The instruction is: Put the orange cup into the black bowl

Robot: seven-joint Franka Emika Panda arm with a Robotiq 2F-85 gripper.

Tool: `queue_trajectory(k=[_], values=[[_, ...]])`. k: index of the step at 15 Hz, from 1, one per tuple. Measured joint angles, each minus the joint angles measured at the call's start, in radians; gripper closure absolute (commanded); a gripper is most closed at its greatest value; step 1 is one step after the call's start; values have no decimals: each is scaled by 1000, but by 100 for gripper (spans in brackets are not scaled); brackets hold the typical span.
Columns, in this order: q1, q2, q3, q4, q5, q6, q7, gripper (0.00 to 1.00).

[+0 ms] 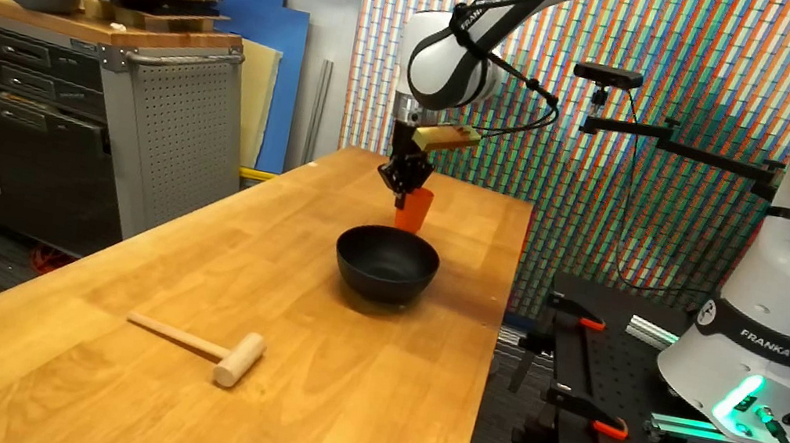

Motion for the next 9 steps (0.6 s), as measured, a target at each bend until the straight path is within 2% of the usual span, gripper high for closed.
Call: queue_trajectory(k=[5, 9], values=[[5, -59, -4, -9, -1, 0, 1, 94], [56, -160, -2, -75, -16, -4, 22, 95]])
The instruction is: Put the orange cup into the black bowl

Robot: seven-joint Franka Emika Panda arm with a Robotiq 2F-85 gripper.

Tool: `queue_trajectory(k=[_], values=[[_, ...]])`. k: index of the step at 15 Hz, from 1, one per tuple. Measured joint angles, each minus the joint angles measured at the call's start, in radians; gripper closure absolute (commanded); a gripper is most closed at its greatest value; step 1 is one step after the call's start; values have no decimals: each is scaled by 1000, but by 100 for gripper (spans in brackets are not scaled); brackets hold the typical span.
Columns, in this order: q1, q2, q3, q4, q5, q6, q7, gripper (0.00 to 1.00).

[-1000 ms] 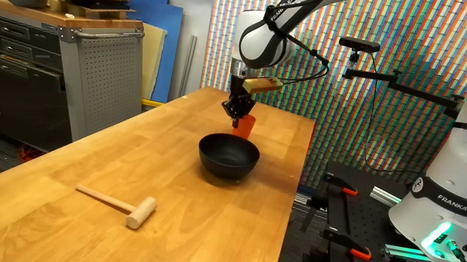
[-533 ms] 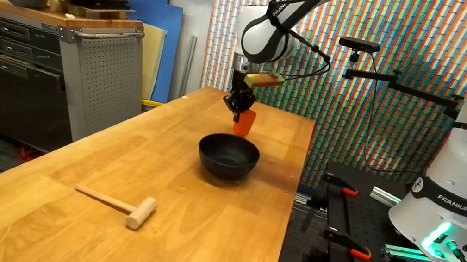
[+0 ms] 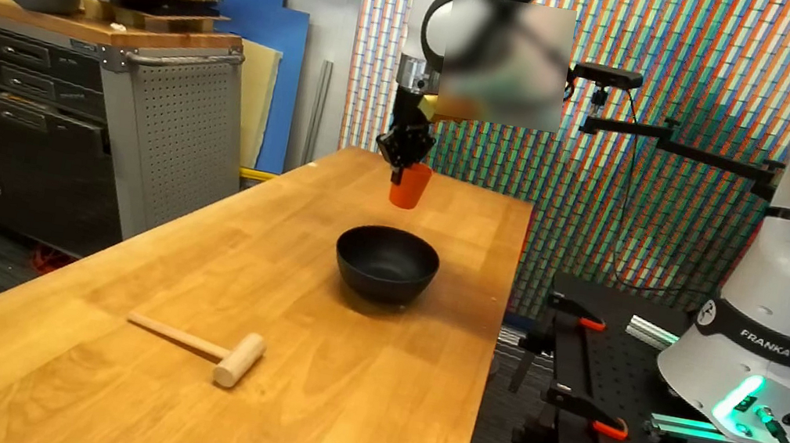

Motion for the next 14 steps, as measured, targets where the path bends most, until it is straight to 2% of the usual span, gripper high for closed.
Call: queue_trajectory(k=[3, 8, 14], values=[[60, -73, 21, -94, -24, 0, 43, 94], [147, -151, 94, -224, -60, 1, 138, 95], [191, -172, 159, -297, -80, 23, 186, 94]])
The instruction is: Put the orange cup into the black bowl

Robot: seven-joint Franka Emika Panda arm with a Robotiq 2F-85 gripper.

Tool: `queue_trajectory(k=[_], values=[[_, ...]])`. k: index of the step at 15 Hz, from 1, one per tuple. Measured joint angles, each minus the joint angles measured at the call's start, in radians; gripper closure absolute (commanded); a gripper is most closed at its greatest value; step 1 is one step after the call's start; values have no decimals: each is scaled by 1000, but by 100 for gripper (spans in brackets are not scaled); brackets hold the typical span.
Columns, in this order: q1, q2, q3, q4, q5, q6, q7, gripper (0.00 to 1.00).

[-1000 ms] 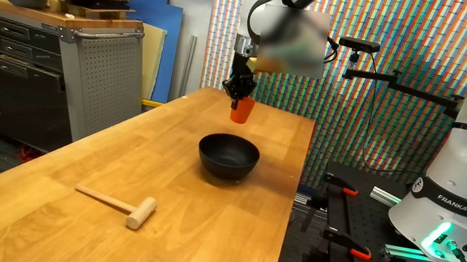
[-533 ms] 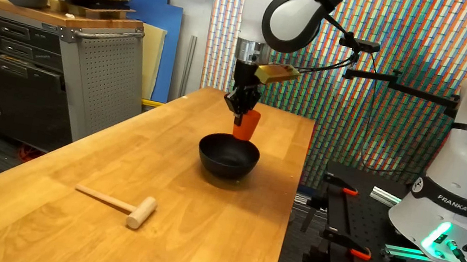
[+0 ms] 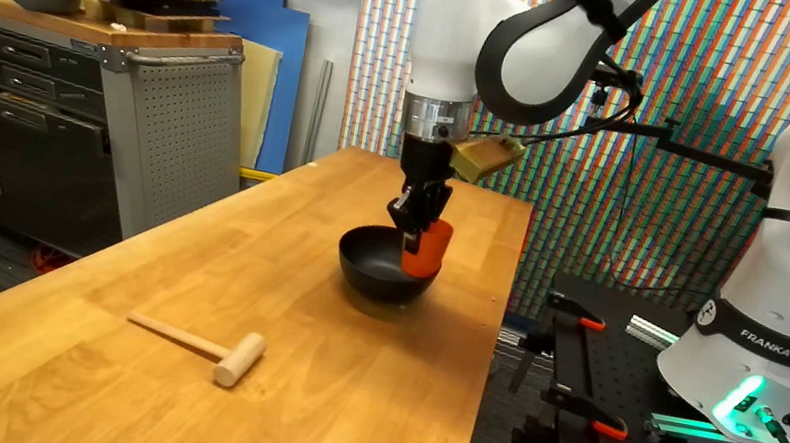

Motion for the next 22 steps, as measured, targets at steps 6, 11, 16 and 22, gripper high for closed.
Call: queue_trajectory(k=[6, 11, 16, 22], values=[[-2, 66, 2, -32, -27, 162, -47, 69], [-8, 95, -13, -16, -27, 188, -89, 34], [-4, 30, -15, -7, -27, 145, -87, 0], [-3, -161, 12, 24, 4, -72, -71, 0]])
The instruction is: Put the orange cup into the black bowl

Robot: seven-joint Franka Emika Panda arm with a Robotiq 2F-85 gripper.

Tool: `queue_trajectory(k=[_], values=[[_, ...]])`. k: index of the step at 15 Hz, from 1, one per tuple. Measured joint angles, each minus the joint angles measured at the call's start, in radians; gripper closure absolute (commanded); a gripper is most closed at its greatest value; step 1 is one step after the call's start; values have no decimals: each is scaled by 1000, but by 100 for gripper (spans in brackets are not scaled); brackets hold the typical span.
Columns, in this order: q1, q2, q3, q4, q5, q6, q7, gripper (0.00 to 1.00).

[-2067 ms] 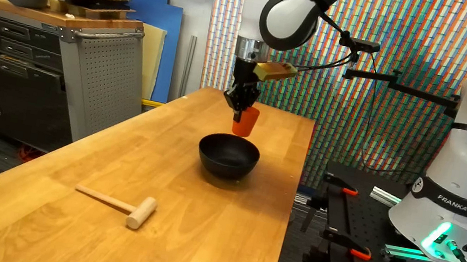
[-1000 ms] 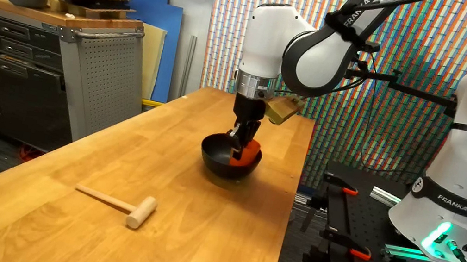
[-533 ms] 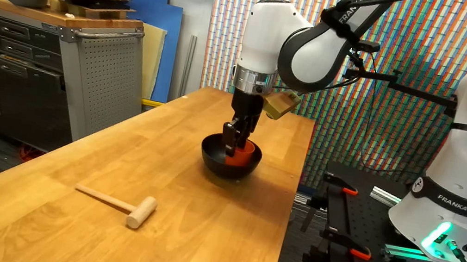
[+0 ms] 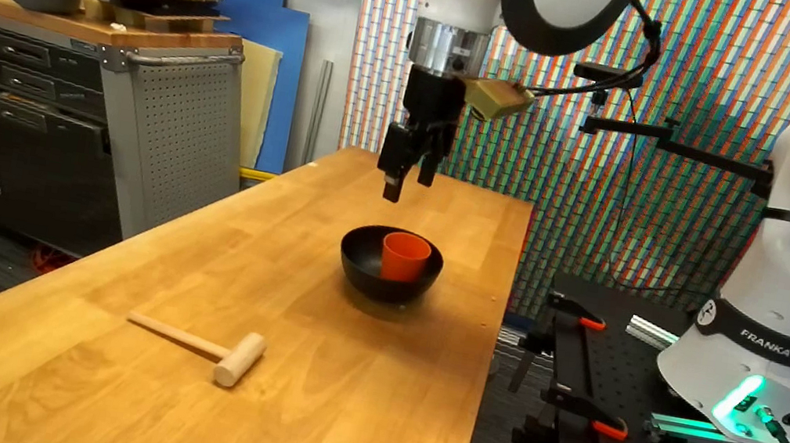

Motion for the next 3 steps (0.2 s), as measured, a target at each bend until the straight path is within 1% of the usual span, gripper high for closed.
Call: queue_trajectory(k=[2, 3], values=[[0, -48, 5, 16, 21, -98, 7, 0], [-1, -62, 5, 19, 23, -117, 9, 0]])
